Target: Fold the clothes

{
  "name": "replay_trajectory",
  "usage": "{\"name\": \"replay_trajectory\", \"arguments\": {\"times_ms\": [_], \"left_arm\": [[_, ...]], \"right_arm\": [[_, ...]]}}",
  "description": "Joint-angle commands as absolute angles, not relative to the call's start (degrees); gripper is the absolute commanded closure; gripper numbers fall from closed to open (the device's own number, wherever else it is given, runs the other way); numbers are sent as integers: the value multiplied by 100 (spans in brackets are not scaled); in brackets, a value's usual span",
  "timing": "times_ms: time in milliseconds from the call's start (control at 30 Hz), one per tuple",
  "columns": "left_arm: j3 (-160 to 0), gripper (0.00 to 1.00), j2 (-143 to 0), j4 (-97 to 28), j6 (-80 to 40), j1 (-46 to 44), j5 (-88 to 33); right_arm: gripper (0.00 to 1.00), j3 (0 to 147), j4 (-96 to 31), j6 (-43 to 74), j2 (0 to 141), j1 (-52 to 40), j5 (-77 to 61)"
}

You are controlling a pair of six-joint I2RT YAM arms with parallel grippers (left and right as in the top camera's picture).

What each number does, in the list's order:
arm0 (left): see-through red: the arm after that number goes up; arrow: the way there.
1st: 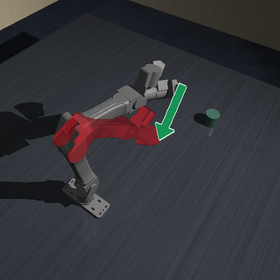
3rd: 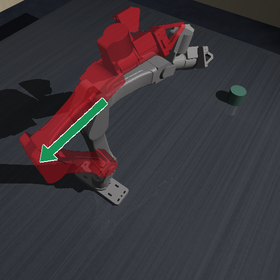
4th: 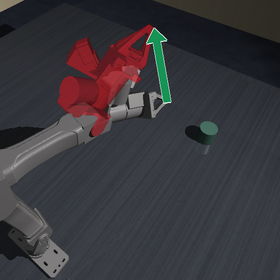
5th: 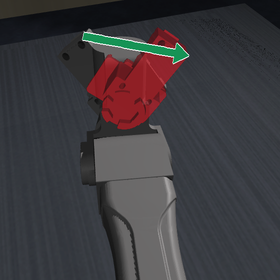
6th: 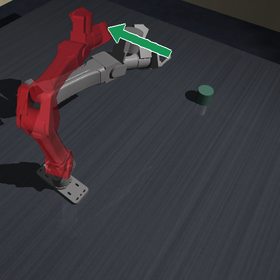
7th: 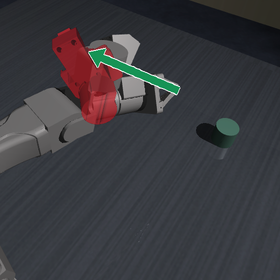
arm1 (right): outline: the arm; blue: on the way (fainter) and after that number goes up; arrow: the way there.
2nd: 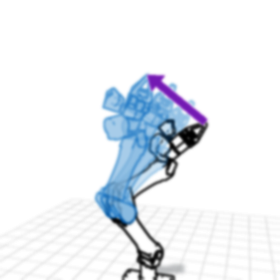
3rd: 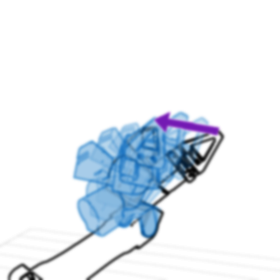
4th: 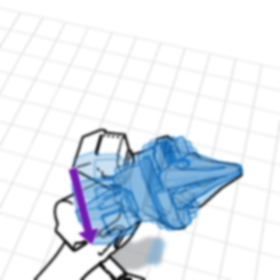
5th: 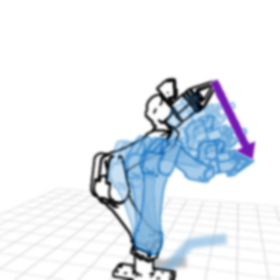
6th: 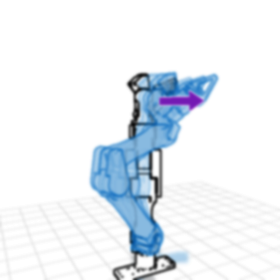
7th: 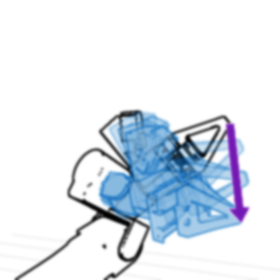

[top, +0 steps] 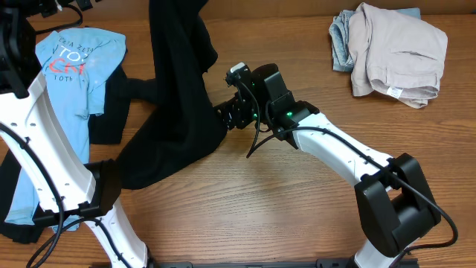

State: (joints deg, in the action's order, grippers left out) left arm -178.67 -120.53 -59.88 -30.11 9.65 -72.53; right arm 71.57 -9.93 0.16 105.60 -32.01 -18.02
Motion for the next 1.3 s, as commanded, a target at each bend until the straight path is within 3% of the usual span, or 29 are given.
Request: {"name": "replay_trajectory", "arguments": {"times_ms": [0, 267, 533, 733, 867, 1267], "left_arm": [[-18000, 96, -11880, -5979, -3092, 985, -7491], [-18000, 96, -11880, -5968, -3092, 987, -7352], [-18000, 96, -11880, -5964, -3111, 1135, -7317], [-18000, 96, -11880, -5970, -3116, 1170, -7308], [-18000, 96, -11880, -5972, -3135, 1170, -7308], [-18000, 96, -11880, -5988, -3179, 1170, -7354]], "right_arm": [[20, 7373, -902, -23, 10457, -3218, -2792], [21, 7585, -703, 482, 10444, -3573, -3518], [16, 7583, -1566, 1188, 10449, -4198, -1507], [10, 7583, -1608, 1380, 10449, -4241, -1072], [4, 7583, -1236, 1347, 10449, -4241, -768], [3, 7585, 519, 849, 10449, -4230, -777]]}}
